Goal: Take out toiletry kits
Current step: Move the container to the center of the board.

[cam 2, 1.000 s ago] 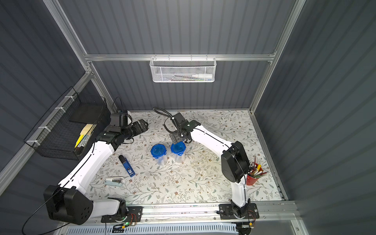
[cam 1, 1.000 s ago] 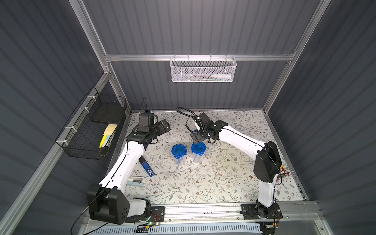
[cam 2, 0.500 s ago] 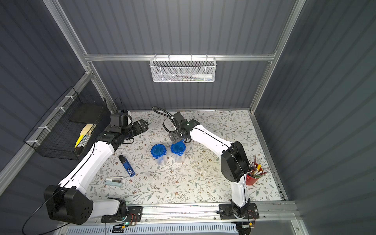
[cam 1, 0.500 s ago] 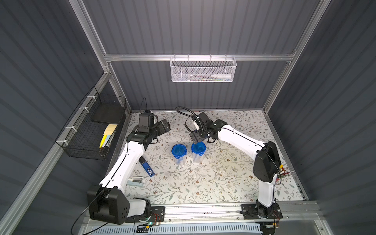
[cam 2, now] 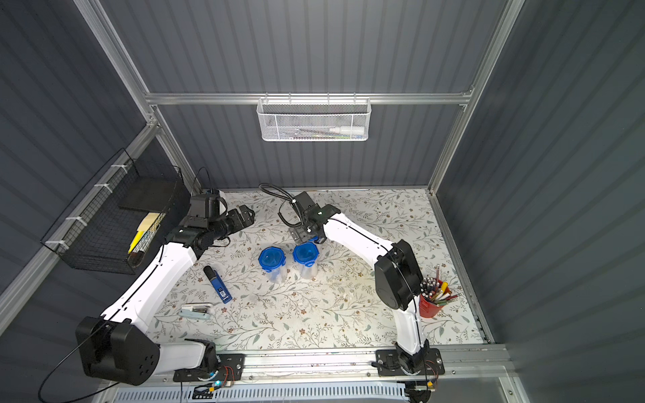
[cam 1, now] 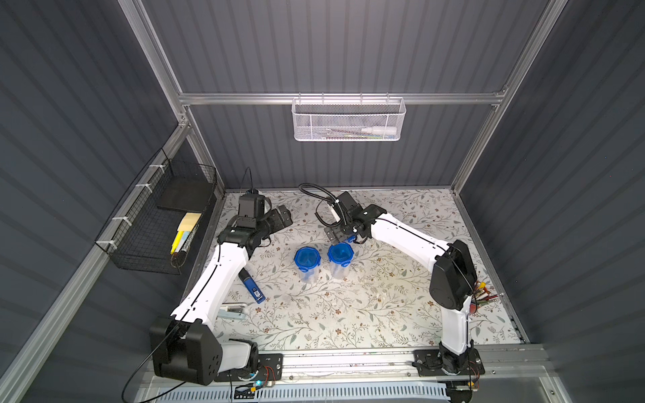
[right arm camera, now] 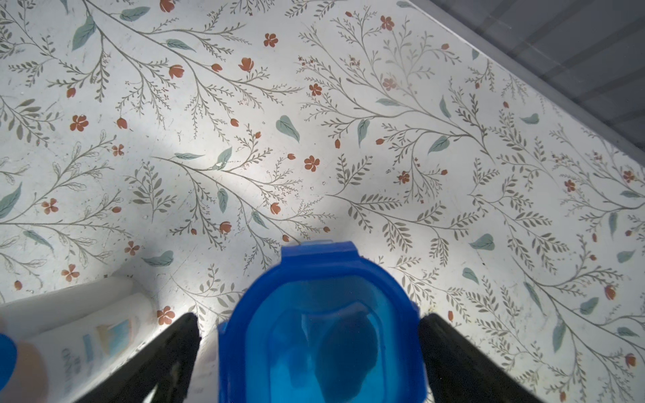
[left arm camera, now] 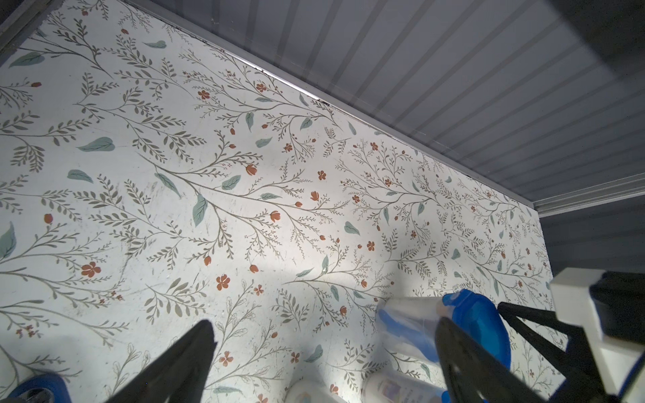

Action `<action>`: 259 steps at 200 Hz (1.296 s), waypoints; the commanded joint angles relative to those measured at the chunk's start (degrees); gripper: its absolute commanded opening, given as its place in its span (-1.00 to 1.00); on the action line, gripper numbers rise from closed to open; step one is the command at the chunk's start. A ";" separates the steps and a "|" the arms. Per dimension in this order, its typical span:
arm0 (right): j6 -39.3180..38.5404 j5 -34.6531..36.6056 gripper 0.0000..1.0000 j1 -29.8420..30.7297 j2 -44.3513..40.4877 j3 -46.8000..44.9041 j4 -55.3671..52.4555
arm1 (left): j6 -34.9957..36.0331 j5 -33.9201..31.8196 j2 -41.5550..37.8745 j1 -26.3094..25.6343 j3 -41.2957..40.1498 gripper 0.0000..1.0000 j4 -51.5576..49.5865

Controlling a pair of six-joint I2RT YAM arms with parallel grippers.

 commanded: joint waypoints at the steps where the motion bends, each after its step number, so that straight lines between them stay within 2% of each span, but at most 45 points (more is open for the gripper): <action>1: 0.95 -2.97 0.98 0.29 1.80 0.13 -0.77 | -0.26 0.56 -0.82 0.28 -0.58 1.00 0.46; 83: 2.20 -2.02 0.98 0.33 -4.76 -0.59 -1.28 | -0.52 1.28 -0.21 0.28 -1.02 1.00 1.35; 138: 3.04 5.35 0.98 0.10 -7.07 -1.67 -2.43 | -0.34 1.73 -0.44 0.28 -1.41 0.99 1.54; 221: 10.10 -0.95 0.98 -0.44 -3.57 -2.94 -1.62 | -0.52 1.86 -0.72 0.26 -1.62 0.99 1.58; 259: 13.41 -1.05 0.98 -1.27 -3.09 -4.88 -1.47 | -0.61 2.25 -0.20 0.28 -1.67 0.99 1.84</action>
